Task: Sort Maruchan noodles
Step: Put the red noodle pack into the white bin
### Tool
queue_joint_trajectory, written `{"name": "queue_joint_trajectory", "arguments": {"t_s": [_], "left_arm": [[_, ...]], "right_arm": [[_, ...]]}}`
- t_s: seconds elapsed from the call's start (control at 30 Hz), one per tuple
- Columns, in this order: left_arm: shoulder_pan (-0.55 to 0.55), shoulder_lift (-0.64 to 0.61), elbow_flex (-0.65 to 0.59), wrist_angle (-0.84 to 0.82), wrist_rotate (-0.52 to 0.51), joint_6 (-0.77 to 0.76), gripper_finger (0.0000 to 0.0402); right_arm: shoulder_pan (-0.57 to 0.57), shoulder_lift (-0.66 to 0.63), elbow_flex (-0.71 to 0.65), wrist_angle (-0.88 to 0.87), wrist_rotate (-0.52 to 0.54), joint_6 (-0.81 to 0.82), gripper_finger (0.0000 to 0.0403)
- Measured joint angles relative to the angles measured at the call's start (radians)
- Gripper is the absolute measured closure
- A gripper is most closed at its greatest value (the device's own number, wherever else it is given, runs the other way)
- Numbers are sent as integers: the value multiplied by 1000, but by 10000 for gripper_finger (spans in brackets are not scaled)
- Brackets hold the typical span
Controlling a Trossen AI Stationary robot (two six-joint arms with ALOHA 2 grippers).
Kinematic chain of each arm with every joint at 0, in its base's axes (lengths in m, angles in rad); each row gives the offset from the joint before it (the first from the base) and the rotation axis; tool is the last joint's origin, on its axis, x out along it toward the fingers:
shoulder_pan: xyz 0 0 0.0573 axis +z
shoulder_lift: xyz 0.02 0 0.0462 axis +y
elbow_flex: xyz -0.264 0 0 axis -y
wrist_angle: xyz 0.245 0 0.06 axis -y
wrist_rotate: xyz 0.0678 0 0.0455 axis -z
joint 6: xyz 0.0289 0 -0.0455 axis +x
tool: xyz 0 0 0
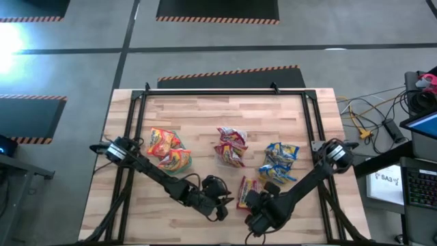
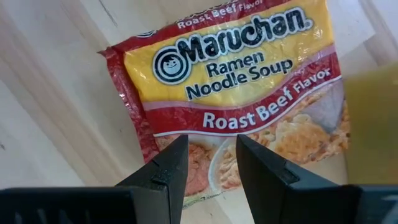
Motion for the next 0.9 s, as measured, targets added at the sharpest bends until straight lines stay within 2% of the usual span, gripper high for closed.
{"name": "queue_joint_trajectory", "arguments": {"t_s": [0.2, 0.4, 0.63, 0.9], "left_arm": [[0, 0, 0, -1, 42, 43, 290], [2, 0, 0, 0, 73, 73, 260], [11, 9, 0, 13, 70, -37, 222], [21, 91, 0, 115, 80, -109, 212]], "right_arm": [[0, 19, 0, 3, -9, 2, 280], [2, 23, 0, 19, -16, -4, 278], [0, 23, -19, 140, -18, -78, 279], [30, -11, 16, 53, -43, -32, 295]]}}
